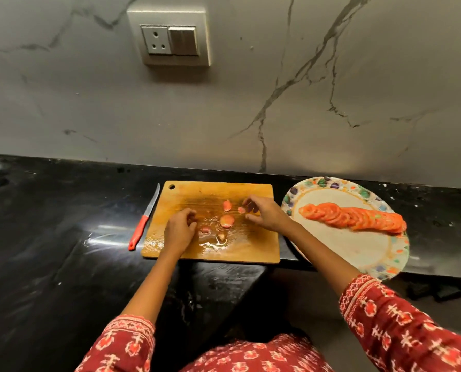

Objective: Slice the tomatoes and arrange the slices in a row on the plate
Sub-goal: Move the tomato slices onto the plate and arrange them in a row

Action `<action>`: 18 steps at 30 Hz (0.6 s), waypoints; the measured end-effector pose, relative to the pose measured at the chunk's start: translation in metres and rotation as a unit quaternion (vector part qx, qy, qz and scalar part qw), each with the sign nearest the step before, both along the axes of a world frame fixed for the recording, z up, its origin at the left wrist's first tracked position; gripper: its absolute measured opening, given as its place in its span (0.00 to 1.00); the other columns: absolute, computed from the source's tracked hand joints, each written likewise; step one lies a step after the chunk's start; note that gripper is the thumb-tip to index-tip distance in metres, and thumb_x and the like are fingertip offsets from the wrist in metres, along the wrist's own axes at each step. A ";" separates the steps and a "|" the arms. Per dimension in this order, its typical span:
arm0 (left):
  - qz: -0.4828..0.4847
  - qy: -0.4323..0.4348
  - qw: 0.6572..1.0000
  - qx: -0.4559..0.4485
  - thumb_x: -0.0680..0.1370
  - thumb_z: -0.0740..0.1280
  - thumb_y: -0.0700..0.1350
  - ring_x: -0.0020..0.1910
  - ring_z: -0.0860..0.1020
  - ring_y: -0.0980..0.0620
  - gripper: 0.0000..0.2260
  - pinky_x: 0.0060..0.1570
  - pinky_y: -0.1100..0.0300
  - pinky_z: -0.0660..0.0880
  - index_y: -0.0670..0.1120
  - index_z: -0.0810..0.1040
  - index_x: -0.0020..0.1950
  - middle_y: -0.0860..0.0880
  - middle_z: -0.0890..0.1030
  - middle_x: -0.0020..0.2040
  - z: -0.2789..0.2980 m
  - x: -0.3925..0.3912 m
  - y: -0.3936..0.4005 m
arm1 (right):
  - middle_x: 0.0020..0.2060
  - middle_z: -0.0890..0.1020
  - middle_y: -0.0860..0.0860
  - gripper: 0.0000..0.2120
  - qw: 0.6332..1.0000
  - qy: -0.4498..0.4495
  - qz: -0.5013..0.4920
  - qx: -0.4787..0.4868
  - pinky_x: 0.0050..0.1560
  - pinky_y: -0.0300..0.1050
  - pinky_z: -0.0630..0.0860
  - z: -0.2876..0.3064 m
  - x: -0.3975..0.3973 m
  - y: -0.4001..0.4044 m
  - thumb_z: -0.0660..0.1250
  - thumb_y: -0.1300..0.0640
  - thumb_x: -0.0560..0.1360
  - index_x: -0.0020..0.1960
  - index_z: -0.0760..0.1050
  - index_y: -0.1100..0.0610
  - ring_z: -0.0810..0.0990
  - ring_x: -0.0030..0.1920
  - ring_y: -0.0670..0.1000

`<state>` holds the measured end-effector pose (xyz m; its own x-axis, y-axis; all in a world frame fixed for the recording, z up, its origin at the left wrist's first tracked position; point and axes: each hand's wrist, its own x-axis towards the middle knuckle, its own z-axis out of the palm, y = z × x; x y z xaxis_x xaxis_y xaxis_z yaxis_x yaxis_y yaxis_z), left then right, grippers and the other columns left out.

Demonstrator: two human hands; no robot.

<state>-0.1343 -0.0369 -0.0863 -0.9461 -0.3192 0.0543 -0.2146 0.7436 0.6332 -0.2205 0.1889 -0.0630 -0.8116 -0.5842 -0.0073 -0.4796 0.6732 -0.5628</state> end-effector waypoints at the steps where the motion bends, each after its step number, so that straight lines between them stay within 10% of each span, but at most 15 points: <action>1: 0.002 -0.008 1.000 0.006 0.73 0.68 0.35 0.51 0.79 0.47 0.12 0.51 0.57 0.74 0.42 0.78 0.56 0.45 0.81 0.51 0.000 0.002 -0.004 | 0.51 0.81 0.56 0.14 1.000 -0.001 0.010 0.007 0.53 0.48 0.77 0.000 0.001 -0.009 0.68 0.60 0.74 0.59 0.73 0.60 0.79 0.50 0.52; 18: -0.075 -0.079 0.993 -0.038 0.72 0.71 0.40 0.44 0.76 0.57 0.13 0.42 0.63 0.69 0.47 0.77 0.56 0.52 0.80 0.45 0.003 -0.004 0.001 | 0.51 0.80 0.57 0.12 0.987 0.022 0.064 0.149 0.51 0.43 0.70 -0.006 0.002 -0.051 0.64 0.63 0.75 0.58 0.75 0.61 0.77 0.52 0.54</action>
